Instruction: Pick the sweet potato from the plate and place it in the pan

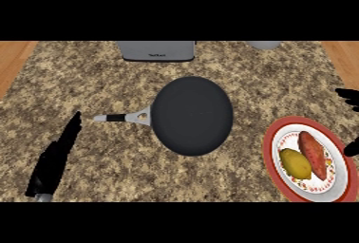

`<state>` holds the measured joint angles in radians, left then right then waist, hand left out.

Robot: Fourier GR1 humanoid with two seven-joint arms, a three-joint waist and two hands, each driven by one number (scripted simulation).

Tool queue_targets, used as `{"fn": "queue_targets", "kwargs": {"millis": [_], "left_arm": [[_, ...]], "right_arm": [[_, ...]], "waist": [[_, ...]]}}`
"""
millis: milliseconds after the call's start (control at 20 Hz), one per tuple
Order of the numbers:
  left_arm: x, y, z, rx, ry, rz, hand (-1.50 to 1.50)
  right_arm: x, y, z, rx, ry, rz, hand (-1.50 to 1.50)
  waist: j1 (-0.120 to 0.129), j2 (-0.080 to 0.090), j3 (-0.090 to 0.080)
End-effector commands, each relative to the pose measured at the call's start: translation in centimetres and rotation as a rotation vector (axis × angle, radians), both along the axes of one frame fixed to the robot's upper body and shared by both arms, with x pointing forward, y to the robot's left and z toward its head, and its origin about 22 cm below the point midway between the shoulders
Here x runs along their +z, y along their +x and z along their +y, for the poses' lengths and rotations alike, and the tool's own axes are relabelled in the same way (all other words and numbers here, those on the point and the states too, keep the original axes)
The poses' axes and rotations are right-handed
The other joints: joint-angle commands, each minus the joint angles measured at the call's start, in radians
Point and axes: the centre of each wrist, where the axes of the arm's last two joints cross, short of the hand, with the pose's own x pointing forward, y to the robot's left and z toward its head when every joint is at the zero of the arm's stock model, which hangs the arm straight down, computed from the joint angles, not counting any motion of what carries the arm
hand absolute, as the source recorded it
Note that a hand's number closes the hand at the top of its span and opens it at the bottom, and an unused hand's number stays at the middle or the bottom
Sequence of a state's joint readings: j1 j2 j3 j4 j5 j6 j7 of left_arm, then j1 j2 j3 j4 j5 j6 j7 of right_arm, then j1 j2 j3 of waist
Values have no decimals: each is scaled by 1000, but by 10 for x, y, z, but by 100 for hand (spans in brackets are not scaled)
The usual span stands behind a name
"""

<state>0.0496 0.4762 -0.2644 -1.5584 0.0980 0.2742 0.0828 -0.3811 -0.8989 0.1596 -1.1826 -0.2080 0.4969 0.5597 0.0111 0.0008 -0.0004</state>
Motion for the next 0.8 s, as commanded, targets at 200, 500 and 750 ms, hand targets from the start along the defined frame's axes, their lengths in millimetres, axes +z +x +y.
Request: {"fn": "queue_targets", "kwargs": {"millis": [200, 500, 750], "left_arm": [[6, 9, 11, -9, 12, -10, 0], [16, 4, -12, 7, -12, -8, 0], [-11, -1, -11, -4, 19, 6, 0]], "right_arm": [[-2, 23, 29, 112, -127, 202, -150], [-19, 31, 51, 118, -150, 260, -150], [-30, 35, 65, 133, -146, 289, -150]], "waist": [[2, 1, 0], [-3, -1, 0], [-6, 0, 0]]}}
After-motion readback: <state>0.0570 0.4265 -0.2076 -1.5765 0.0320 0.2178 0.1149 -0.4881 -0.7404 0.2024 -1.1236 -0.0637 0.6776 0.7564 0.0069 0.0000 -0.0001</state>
